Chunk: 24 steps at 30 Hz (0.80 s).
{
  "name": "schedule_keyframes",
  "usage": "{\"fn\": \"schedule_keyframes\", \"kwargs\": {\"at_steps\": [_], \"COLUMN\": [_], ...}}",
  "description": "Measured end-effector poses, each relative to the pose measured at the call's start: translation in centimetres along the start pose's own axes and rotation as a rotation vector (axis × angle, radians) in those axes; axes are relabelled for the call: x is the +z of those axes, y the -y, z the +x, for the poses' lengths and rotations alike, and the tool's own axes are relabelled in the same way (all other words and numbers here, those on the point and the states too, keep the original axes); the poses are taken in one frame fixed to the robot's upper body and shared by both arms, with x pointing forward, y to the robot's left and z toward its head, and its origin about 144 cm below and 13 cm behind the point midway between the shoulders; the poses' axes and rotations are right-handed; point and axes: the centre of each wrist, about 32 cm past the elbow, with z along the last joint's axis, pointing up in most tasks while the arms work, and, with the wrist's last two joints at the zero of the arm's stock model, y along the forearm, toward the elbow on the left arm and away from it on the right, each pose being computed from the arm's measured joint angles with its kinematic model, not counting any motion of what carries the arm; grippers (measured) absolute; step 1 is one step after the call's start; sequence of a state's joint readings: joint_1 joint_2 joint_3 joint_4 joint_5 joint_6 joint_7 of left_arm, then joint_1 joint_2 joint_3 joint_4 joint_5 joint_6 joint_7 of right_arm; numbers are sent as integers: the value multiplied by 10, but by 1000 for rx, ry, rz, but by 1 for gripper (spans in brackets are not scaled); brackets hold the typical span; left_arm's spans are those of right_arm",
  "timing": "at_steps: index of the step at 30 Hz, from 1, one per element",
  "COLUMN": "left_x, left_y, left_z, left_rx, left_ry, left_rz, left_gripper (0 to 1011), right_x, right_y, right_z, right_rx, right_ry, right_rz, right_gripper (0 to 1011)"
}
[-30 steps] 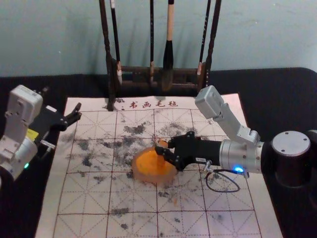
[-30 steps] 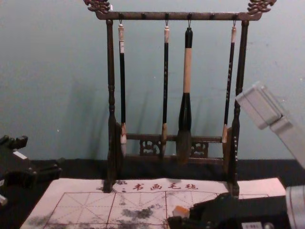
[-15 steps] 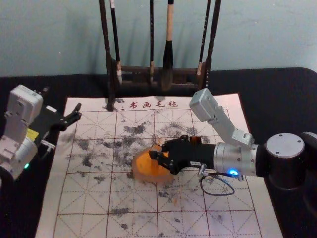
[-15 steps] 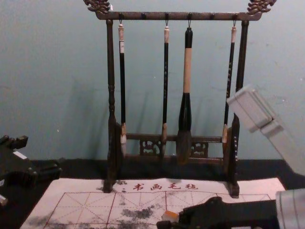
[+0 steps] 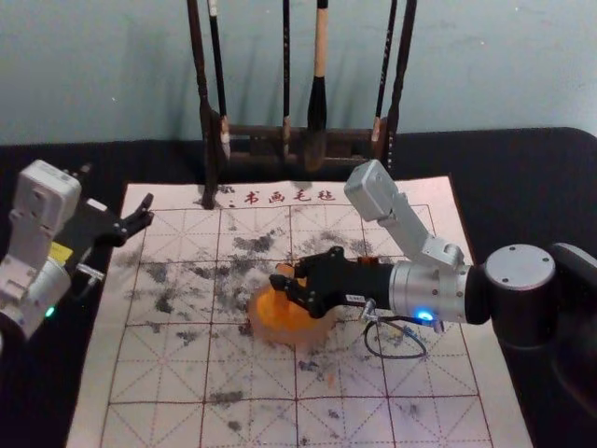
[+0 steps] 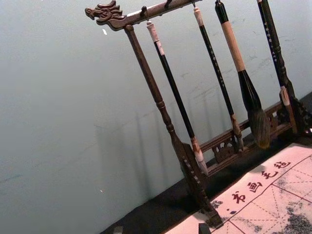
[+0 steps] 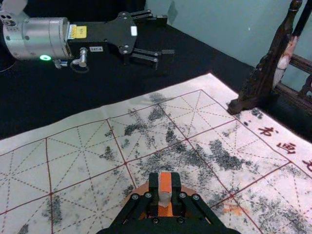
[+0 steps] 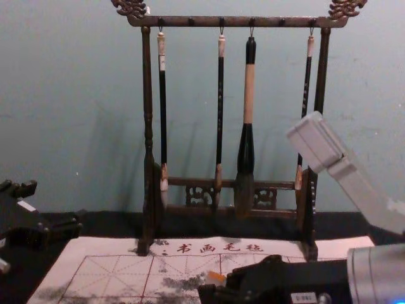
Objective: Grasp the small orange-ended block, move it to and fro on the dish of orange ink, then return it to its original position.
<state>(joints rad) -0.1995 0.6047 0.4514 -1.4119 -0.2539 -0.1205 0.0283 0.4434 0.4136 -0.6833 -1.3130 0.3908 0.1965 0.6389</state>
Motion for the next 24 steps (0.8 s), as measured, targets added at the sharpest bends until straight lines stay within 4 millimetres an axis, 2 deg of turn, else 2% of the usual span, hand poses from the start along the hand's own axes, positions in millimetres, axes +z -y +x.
{"fn": "schedule_keyframes", "kwargs": {"at_steps": [10, 24], "left_x": [0, 0], "left_y": [0, 0], "left_z": [0, 0], "left_rx": [0, 0], "left_ry": [0, 0], "left_rz": [0, 0], "left_gripper": [1001, 1001], "right_x": [0, -3], "right_y": [0, 16], "right_z": [5, 4], "right_rx": [-27, -56], "right_ry": [2, 4], "right_rz": [-1, -17], "right_gripper": [114, 114]}}
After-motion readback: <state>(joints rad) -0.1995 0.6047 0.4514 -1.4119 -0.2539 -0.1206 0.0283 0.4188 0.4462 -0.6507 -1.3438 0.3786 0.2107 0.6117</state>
